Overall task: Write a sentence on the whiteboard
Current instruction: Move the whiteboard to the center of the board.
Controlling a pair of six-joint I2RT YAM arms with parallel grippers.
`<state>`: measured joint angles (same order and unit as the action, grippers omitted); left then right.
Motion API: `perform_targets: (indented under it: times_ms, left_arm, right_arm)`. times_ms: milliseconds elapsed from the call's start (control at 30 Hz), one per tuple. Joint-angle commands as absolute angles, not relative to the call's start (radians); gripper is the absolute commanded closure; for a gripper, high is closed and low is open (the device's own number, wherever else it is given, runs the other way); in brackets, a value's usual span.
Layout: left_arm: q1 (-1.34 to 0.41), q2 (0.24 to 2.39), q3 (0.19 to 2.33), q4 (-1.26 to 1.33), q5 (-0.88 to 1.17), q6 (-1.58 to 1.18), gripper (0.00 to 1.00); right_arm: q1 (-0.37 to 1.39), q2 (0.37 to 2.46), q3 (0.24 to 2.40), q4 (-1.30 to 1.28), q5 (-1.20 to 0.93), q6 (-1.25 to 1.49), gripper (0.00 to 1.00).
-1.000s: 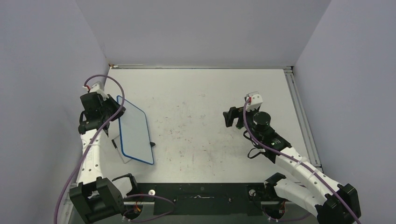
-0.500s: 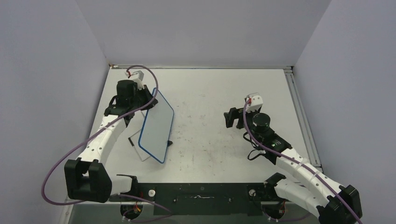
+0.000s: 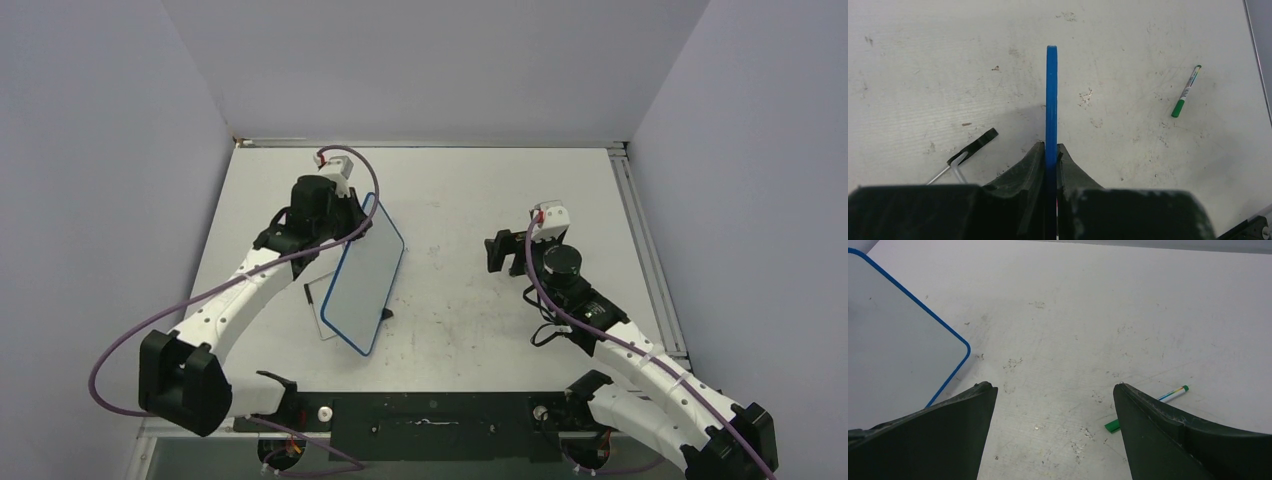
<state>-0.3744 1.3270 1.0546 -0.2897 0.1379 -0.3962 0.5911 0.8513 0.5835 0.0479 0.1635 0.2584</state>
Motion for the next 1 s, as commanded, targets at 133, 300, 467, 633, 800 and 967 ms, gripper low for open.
perform_targets:
  times_ms: [133, 300, 467, 633, 800, 967]
  left_arm:
    - [-0.515, 1.155, 0.998, -0.244, -0.174, -0.553, 1.00]
    - [-0.568, 1.152, 1.009, -0.307, -0.323, -0.593, 1.00]
    - [-0.571, 1.129, 0.996, -0.342, -0.401, -0.661, 1.00]
    - [-0.571, 1.118, 0.989, -0.359, -0.422, -0.749, 1.00]
    - [-0.578, 1.138, 1.000, -0.385, -0.446, -0.838, 1.00]
    - [-0.584, 1.156, 1.023, -0.405, -0.474, -0.885, 1.00]
  right_arm:
    - [0.604, 0.853, 0.597, 0.083, 0.217, 0.273, 0.10]
    - [0.604, 0.837, 0.588, 0.077, 0.236, 0.270, 0.10]
    - [0.606, 0.816, 0.579, 0.082, 0.190, 0.264, 0.10]
    - [0.670, 0.793, 0.564, 0.145, 0.078, 0.260, 0.10]
    - [0.863, 0.863, 0.686, 0.119, 0.144, 0.369, 0.10]
    - [1.233, 0.999, 0.816, 0.121, 0.428, 0.357, 0.09]
